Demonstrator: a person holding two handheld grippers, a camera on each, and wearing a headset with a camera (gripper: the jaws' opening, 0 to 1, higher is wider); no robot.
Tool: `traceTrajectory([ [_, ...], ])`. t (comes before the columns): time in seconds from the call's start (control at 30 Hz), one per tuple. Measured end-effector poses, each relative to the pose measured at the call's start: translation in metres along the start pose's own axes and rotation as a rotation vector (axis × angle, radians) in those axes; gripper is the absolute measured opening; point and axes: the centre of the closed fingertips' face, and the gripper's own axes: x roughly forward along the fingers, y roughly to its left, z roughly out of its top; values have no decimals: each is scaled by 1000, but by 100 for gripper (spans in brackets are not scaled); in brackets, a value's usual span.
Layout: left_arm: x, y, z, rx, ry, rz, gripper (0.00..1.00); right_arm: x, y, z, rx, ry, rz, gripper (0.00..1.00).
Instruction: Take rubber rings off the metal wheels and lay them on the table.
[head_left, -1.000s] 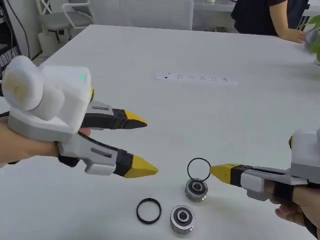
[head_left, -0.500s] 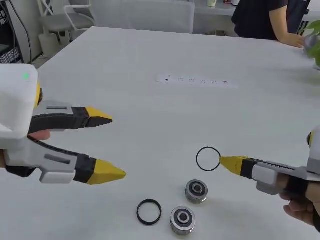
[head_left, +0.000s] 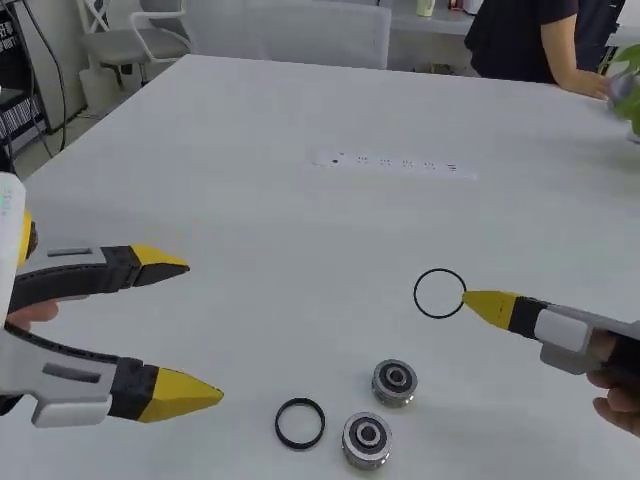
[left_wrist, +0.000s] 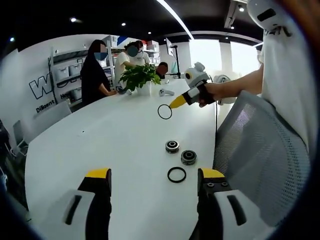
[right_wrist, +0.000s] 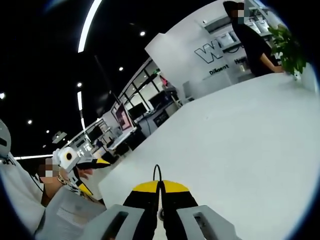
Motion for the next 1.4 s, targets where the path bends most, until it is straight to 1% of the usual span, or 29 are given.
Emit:
traceTrajectory([
  [0.1,-3,-1,-4,-15,-1,13,68,-1,4,3,-15,1,-1,0],
  [0.2,-7,0,-7,-33,-5,30,68,-1,5,5,-11,2,-5,0],
  [0.3,-10,1,-11,-49,-9,46,68,-1,11,10,-8,-6,9,0],
  [0.4,-12,-1,-15,-61,-7,55,68,2,18,16,-18,-9,25,0],
  [0.57,-12,-5,-21,-81,-7,60,69,9,28,23,-41,-5,44,0],
  [0.8,-11,-8,-28,-101,-3,67,70,18,39,28,-48,6,74,0],
  [0.93,-9,-11,-34,-108,12,66,75,21,46,30,-62,19,91,0],
  [1.0,-9,-13,-35,-113,12,63,77,23,49,31,-70,25,96,0],
  [1.13,-9,-17,-33,-122,2,53,78,27,55,31,-84,39,115,0],
  [1.27,-9,-17,-34,-132,6,54,84,33,62,31,-100,57,133,0],
  [1.4,-9,-15,-33,-122,4,68,88,39,69,30,-119,76,153,0],
])
